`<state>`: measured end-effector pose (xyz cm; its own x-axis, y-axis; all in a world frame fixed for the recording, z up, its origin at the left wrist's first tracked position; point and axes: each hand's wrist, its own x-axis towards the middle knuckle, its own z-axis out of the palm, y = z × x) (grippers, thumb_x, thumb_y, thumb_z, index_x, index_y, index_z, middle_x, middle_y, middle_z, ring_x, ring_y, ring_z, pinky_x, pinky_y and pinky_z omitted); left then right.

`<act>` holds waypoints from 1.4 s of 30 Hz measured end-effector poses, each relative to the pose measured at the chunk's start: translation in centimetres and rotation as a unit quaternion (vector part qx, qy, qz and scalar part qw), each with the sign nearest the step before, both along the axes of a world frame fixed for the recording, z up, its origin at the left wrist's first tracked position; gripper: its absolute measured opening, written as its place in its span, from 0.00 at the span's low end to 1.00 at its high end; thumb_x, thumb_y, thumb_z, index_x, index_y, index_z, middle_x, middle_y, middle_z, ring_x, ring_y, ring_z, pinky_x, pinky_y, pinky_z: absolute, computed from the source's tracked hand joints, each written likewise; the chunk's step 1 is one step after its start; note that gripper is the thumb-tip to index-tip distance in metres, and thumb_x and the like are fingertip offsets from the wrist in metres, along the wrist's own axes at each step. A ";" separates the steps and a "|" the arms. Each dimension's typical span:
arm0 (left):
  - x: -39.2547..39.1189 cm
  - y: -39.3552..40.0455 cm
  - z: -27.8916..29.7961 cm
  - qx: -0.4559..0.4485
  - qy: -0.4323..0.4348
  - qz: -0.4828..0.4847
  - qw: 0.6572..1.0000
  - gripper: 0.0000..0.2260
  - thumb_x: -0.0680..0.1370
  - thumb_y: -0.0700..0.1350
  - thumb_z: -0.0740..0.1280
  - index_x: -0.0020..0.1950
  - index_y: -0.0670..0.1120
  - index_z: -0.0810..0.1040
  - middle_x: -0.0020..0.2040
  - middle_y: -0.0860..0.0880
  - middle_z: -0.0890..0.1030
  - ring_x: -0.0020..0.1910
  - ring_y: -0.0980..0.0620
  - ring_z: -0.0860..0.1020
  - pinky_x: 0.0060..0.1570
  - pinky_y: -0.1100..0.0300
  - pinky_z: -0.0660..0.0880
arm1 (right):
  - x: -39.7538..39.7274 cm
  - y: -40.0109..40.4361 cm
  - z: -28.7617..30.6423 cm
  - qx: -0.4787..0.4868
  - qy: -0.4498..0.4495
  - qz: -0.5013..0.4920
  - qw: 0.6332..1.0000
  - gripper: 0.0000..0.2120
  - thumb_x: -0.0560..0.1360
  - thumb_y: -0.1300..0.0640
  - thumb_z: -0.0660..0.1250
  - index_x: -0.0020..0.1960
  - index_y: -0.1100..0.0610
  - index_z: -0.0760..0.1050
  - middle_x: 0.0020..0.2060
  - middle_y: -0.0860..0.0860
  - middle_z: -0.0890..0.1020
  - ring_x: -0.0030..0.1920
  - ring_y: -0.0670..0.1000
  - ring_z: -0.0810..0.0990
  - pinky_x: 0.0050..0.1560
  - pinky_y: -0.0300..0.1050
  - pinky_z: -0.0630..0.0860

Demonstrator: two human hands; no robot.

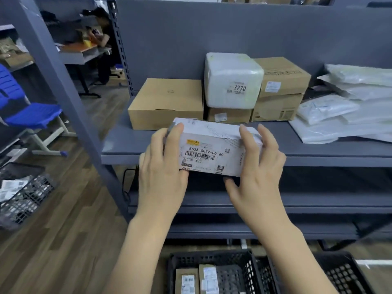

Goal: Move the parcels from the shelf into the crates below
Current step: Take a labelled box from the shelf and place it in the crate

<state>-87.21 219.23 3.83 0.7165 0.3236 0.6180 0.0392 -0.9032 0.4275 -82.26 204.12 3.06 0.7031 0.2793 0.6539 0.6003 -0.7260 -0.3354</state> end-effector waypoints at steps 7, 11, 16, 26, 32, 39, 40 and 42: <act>0.3 -1.5 3.3 0.028 0.093 -0.144 0.985 0.37 0.67 0.48 0.76 0.72 0.51 0.62 0.66 0.59 0.60 0.62 0.57 0.65 0.58 0.59 0.64 | 1.9 -6.5 0.4 0.001 0.010 0.019 1.000 0.40 0.64 0.62 0.76 0.69 0.51 0.59 0.67 0.59 0.65 0.65 0.57 0.63 0.58 0.50 0.62; 0.8 -2.1 3.7 -0.017 0.104 -0.195 0.975 0.41 0.70 0.47 0.75 0.76 0.53 0.56 0.68 0.65 0.58 0.65 0.65 0.60 0.62 0.64 0.62 | 2.4 -9.3 1.8 0.002 0.109 0.101 0.989 0.35 0.69 0.58 0.74 0.72 0.50 0.62 0.66 0.48 0.63 0.62 0.40 0.63 0.59 0.24 0.60; 1.0 -2.7 2.3 -0.026 0.101 -0.185 0.977 0.42 0.68 0.47 0.77 0.75 0.58 0.56 0.75 0.61 0.52 0.74 0.61 0.54 0.69 0.52 0.64 | 3.1 -10.9 3.1 0.056 0.187 0.137 0.971 0.34 0.67 0.53 0.76 0.69 0.42 0.65 0.61 0.41 0.67 0.57 0.36 0.69 0.51 0.23 0.66; 0.7 -2.5 0.7 -0.035 0.111 -0.186 0.976 0.41 0.68 0.48 0.76 0.72 0.64 0.55 0.70 0.68 0.50 0.68 0.69 0.53 0.67 0.61 0.57 | 3.7 -11.0 1.8 0.058 0.187 0.164 0.967 0.34 0.67 0.55 0.76 0.68 0.42 0.66 0.64 0.40 0.67 0.61 0.36 0.68 0.52 0.26 0.66; 0.8 -2.3 0.3 -0.032 0.098 -0.163 0.981 0.38 0.67 0.47 0.77 0.73 0.52 0.65 0.70 0.60 0.59 0.62 0.71 0.56 0.63 0.62 0.60 | 3.7 -10.4 0.1 0.063 0.177 0.161 0.969 0.33 0.71 0.55 0.73 0.72 0.47 0.63 0.72 0.44 0.63 0.72 0.36 0.58 0.69 0.37 0.62; 1.3 -2.3 -0.6 0.004 0.028 -0.170 0.985 0.37 0.66 0.42 0.78 0.70 0.53 0.63 0.72 0.52 0.60 0.69 0.53 0.63 0.64 0.54 0.62 | 3.9 -10.2 -1.1 0.050 0.126 0.152 0.979 0.30 0.71 0.53 0.69 0.71 0.50 0.63 0.72 0.50 0.63 0.69 0.29 0.54 0.62 0.21 0.55; 1.3 -2.4 -0.7 0.004 0.026 -0.170 0.985 0.37 0.66 0.42 0.78 0.70 0.54 0.63 0.72 0.52 0.60 0.69 0.52 0.64 0.65 0.54 0.63 | 4.0 -10.3 -1.1 0.051 0.124 0.150 0.980 0.30 0.71 0.53 0.69 0.71 0.50 0.63 0.72 0.50 0.63 0.69 0.28 0.54 0.61 0.21 0.55; 1.3 -2.4 -0.7 0.002 0.025 -0.171 0.985 0.37 0.66 0.42 0.78 0.70 0.54 0.63 0.73 0.52 0.60 0.69 0.52 0.64 0.65 0.53 0.63 | 4.1 -10.4 -1.2 0.047 0.122 0.148 0.980 0.30 0.71 0.53 0.69 0.71 0.50 0.63 0.72 0.50 0.63 0.69 0.29 0.53 0.62 0.21 0.55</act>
